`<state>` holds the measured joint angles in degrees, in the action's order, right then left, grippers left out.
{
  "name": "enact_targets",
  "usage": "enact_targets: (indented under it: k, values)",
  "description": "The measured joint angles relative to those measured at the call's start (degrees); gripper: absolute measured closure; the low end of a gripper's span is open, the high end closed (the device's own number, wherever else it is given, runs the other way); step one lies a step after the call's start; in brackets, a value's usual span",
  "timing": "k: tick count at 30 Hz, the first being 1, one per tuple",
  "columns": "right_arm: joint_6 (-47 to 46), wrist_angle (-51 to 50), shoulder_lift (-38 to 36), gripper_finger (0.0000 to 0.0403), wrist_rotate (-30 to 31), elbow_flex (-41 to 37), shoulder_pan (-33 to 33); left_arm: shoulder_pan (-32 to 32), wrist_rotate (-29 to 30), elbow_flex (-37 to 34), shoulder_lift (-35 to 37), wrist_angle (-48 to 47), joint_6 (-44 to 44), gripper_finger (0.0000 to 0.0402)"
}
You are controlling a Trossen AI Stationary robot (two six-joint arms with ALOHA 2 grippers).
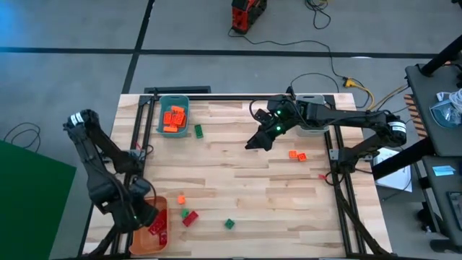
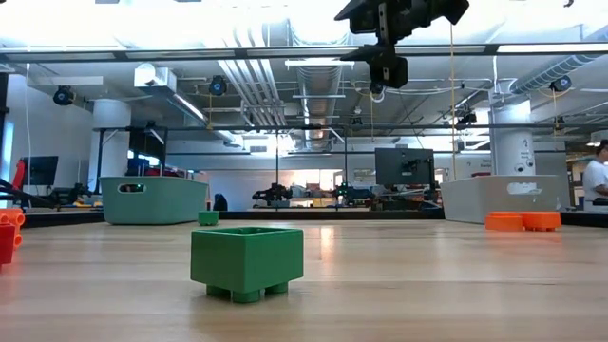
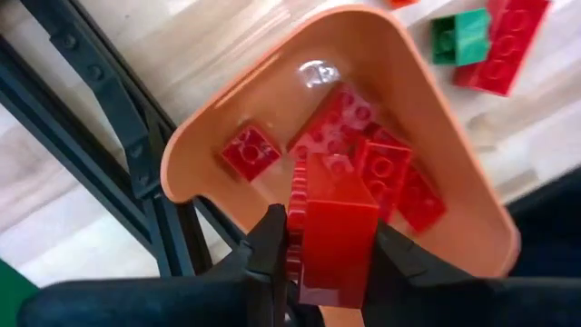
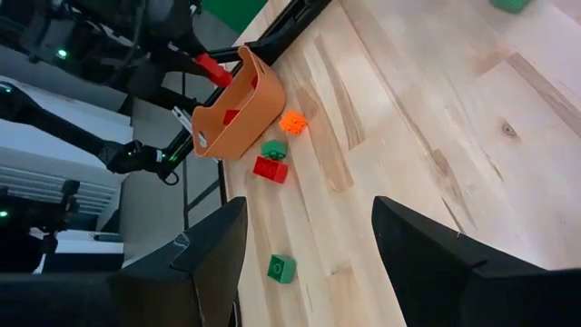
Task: Sort blocks
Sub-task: Put the right red game piece into the orange bin
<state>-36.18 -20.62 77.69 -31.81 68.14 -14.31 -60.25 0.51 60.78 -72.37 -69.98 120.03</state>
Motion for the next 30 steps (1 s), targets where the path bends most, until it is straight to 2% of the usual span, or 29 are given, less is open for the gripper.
enact_targets:
  k: [12, 16, 22, 30]
  values:
    - [0.2, 0.2, 0.0, 0.0167, 0.5, 0.0, 0.0, -0.8, 0.4, -3.1, -5.3, 3.3, -7.1, 0.0334]
    - [0.2, 0.2, 0.0, 0.0172, 0.5, 0.0, 0.0, -0.9, 0.5, -3.3, -6.6, 4.3, -7.3, 0.0334]
    - [0.2, 0.3, 0.0, 0.0165, 0.5, 0.0, 0.0, -0.9, 0.5, -3.3, -7.2, 4.9, -7.3, 0.0308]
    - [-0.2, 0.3, 0.0, 0.0152, 0.4, 0.0, 0.0, -0.9, 0.5, -3.3, -6.9, 5.0, -7.2, 0.0310]
